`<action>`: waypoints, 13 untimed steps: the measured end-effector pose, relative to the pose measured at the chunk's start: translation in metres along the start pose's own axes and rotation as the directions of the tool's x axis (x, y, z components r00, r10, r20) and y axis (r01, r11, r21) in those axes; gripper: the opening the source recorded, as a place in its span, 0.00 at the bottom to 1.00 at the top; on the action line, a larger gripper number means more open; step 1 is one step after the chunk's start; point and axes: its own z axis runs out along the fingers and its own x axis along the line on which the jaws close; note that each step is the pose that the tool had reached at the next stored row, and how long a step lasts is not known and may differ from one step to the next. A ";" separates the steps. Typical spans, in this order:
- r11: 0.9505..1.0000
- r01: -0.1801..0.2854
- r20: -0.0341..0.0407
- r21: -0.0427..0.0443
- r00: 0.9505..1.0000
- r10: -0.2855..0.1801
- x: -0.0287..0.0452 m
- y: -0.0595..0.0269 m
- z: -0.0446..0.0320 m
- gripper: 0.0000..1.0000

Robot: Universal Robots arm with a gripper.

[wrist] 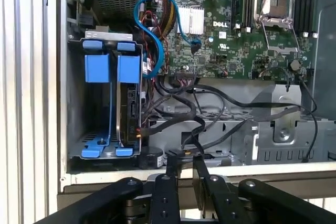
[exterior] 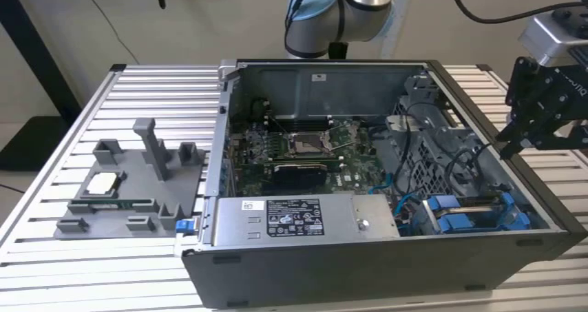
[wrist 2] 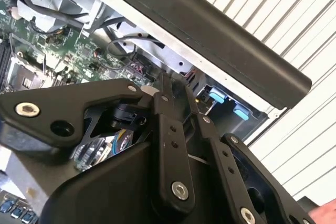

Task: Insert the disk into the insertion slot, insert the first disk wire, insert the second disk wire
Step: 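Insert the second disk wire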

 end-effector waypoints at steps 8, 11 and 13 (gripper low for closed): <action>1.000 0.000 0.000 -0.005 1.000 0.000 0.0002 -0.0036 -0.0028 0.27; 1.000 0.000 0.000 -0.006 1.000 0.000 0.0005 -0.0038 -0.0033 0.27; 1.000 0.000 0.000 -0.006 1.000 0.000 0.0010 -0.0038 -0.0033 0.27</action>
